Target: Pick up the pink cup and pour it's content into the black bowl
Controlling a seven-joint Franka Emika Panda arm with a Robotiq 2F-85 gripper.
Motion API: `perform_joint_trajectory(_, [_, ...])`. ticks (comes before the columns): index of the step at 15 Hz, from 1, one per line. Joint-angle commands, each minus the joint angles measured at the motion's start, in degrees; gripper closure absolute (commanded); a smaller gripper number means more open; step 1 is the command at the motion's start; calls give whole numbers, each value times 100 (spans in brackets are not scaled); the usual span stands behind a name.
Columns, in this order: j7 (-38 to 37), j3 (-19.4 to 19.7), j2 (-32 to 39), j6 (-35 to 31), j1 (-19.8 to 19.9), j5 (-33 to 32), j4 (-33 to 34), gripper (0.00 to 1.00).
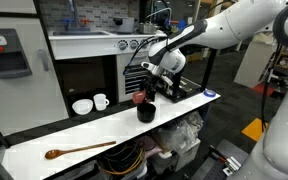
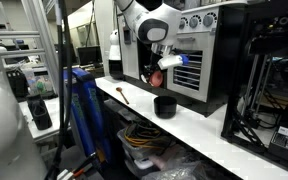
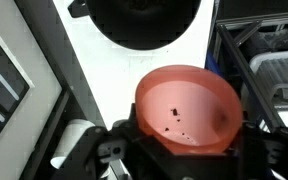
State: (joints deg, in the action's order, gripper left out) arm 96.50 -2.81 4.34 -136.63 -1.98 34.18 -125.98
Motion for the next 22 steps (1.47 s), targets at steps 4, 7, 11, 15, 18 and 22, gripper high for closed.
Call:
perform_joint_trajectory(4, [-1548,-109,-243,-235,-173,-1514,-107,52])
perform_joint_trajectory(7, [-1921,-162,-265,147,-215,-2094,-24,52])
perform_joint_trajectory(11, [-2326,-218,-285,553,-299,-2903,74,52])
perform_joint_trajectory(15, [-2494,-381,-319,843,-472,-3659,239,52])
perform_joint_trajectory(18, [-2495,-545,-278,963,-643,-4022,425,52])
perform_joint_trajectory(22, [-2480,-764,-122,1132,-867,-4303,677,52])
